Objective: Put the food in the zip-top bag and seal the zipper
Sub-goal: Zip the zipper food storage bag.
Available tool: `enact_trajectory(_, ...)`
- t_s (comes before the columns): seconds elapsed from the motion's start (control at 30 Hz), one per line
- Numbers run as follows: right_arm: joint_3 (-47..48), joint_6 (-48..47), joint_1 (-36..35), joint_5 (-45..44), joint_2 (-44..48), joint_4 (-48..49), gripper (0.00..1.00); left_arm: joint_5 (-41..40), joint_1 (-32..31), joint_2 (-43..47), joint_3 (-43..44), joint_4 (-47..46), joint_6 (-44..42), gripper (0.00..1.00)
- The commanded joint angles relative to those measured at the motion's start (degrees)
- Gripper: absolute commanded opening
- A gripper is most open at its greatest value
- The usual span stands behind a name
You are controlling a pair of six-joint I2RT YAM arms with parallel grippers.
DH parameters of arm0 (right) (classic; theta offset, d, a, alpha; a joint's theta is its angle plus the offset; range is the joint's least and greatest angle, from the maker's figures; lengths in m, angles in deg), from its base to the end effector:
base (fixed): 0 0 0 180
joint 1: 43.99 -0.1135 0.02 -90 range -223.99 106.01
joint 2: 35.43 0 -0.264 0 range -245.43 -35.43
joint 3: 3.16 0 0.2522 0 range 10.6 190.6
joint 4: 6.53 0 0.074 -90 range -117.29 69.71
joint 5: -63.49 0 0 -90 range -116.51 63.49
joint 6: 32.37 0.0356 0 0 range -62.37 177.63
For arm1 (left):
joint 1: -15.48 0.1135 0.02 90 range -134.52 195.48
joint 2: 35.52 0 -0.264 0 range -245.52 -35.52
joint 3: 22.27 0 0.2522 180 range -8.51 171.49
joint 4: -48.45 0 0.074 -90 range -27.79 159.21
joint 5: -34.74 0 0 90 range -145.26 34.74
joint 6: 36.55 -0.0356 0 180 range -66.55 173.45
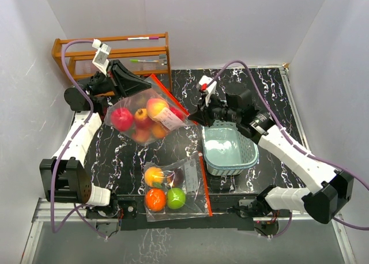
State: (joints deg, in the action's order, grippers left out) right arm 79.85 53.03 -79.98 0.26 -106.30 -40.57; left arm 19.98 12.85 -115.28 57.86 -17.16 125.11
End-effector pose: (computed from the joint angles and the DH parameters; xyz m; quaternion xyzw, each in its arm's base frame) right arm 0.2157 0.1765 0.3765 -0.4011 0.7110 0.3320 0.4725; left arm 0.2572 -0.0463 0.4508 0.3986 0.4741 -0.5691 0.5409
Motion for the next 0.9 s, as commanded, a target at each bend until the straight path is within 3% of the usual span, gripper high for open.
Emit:
enact_trajectory(0.0,-4.1,1.8,0.8,-4.6,4.5,0.5,0.08,-5.8,1.1,0.0,3.1,-0.4,-1.3,0.00)
enact_trajectory(0.67,-9.2,3.6,0.8,-7.4,7.6,-0.1,0.08,-6.7,1.4,-0.6,1.9,6.0,-5.4,0.00)
enact_trajectory(0.73,-8.5,4.6,0.9,-8.8,7.5,-0.1,0.16,-7.1,1.4,-0.5,1.3,8.3,-6.6,0.00)
enact_trajectory(0.8,-7.2,6.1,0.8,-10.6,7.2,-0.2,0.35,-7.5,1.4,-0.4,0.4,11.7,-9.1,0.00)
enact_trajectory(0.87,-5.1,8.2,0.9,-12.6,6.4,-1.7,0.42,-8.0,1.4,-0.3,-0.6,16.0,-11.7,0.00)
